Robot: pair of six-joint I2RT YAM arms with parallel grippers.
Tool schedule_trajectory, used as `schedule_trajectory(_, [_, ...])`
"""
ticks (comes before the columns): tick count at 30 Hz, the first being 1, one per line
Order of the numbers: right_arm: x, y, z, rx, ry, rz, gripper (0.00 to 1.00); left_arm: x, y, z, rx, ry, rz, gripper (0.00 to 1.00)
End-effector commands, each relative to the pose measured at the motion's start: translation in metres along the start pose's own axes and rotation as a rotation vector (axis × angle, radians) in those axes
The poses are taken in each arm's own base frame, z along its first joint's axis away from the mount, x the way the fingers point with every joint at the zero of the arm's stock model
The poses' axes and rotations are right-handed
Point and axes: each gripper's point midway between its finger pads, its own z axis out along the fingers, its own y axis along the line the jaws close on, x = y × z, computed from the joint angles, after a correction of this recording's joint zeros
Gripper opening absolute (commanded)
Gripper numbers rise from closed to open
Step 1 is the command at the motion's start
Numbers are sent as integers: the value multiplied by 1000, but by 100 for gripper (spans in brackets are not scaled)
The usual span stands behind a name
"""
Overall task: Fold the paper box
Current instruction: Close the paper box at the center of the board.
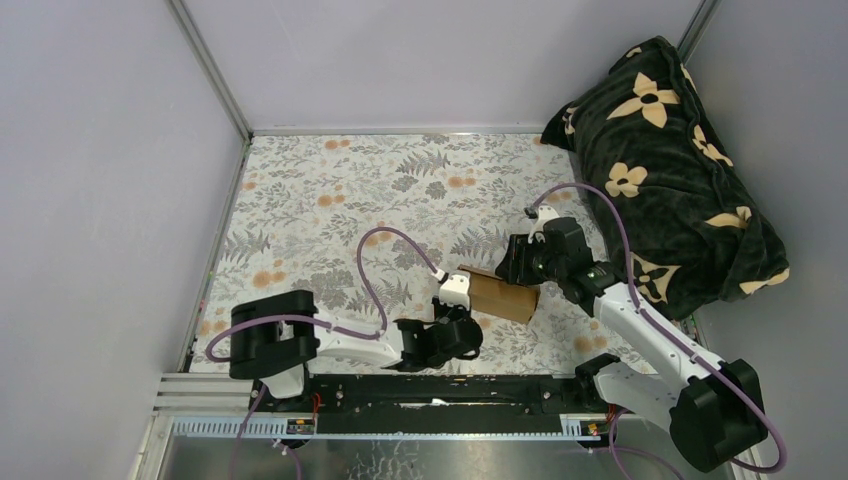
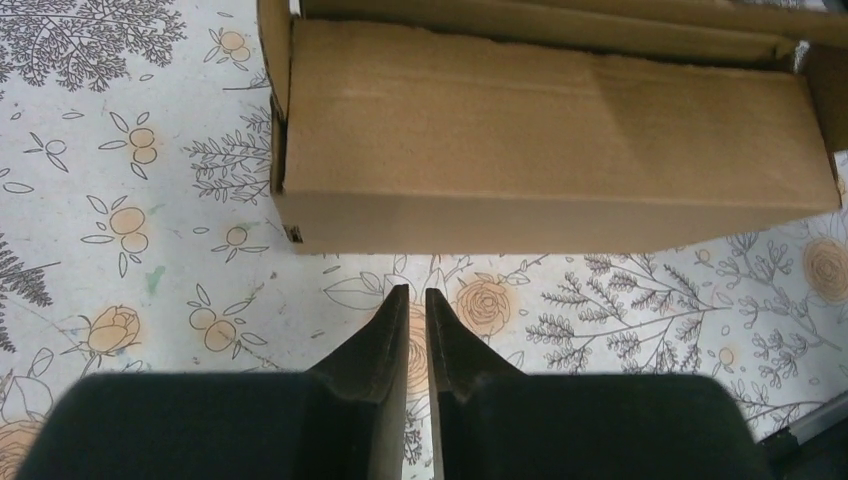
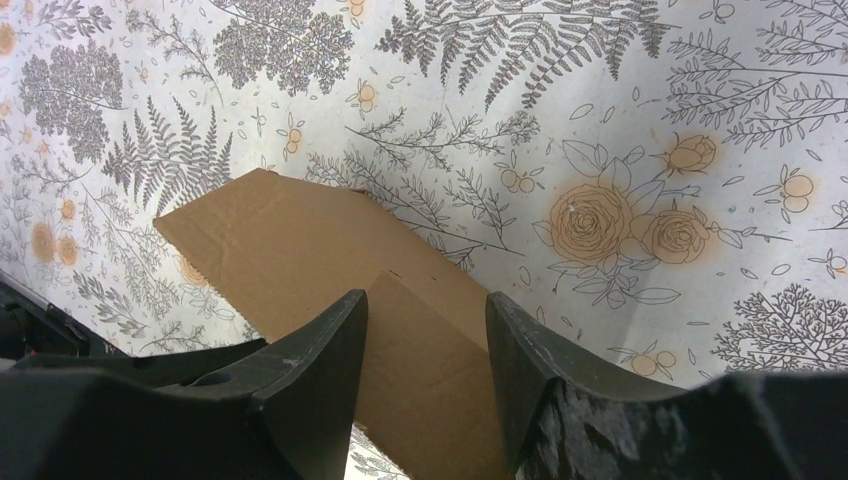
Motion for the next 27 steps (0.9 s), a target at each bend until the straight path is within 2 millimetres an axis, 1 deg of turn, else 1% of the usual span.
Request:
schedule_trajectory(1, [4, 11, -3, -47, 0, -21, 54, -30, -15, 11, 12, -90, -120, 16])
schedule_trajectory(6, [12, 12, -1, -48, 13, -27, 53, -36, -9, 21, -1, -102, -142, 16])
schedule_trajectory(12, [15, 15, -3, -57, 11, -30, 54, -49, -3, 30, -14, -123, -161, 16])
schedule_trajectory(17, [19, 17, -3, -65, 15, -30, 54, -53, 1, 39, -19, -129, -180, 15])
schedule_trajectory(27, [31, 21, 4, -77, 36, -33, 54, -59, -8, 46, 4, -130, -183, 15])
